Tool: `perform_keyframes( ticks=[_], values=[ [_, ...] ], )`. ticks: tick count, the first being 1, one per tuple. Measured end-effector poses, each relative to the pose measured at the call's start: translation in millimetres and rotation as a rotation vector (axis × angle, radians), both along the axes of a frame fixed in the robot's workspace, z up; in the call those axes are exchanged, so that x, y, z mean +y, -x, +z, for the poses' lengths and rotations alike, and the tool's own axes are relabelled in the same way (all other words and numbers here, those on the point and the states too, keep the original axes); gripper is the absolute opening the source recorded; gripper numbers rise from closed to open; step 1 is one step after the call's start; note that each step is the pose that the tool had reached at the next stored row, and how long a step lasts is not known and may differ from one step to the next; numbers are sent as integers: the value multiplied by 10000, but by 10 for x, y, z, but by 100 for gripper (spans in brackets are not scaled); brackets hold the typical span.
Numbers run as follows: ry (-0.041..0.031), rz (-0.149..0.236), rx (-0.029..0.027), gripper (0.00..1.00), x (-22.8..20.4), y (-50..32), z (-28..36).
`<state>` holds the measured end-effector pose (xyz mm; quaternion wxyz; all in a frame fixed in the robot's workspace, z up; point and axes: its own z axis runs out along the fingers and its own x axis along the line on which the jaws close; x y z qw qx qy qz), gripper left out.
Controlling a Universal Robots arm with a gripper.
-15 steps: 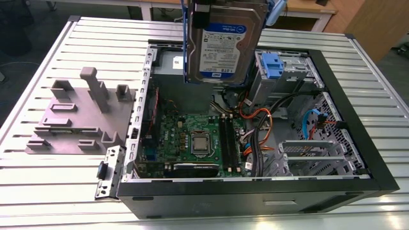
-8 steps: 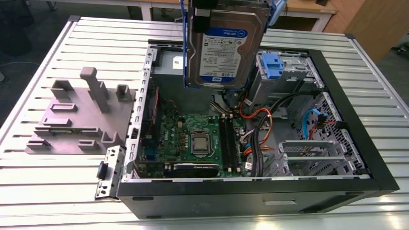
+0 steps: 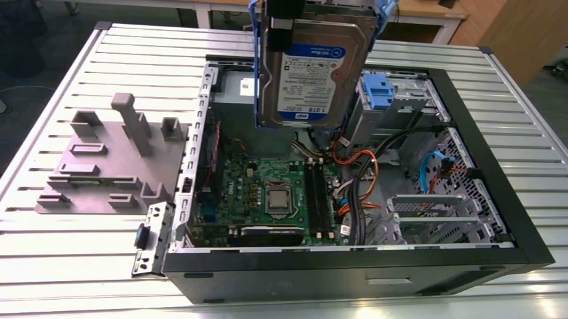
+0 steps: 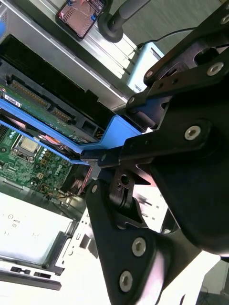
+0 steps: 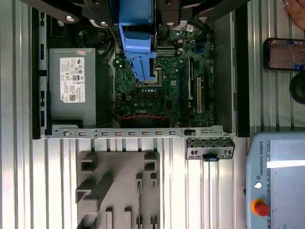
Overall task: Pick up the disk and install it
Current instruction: 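Insert the disk into the insertion slot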
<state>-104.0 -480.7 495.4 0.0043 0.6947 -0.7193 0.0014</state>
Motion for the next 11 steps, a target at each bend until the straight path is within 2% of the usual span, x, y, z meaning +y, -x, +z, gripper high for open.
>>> perform_keyframes(
  ticks=[5,11],
  values=[
    [24,1,0,36,-53,0,-2],
    [28,1,0,36,-60,0,-2]
  ],
)
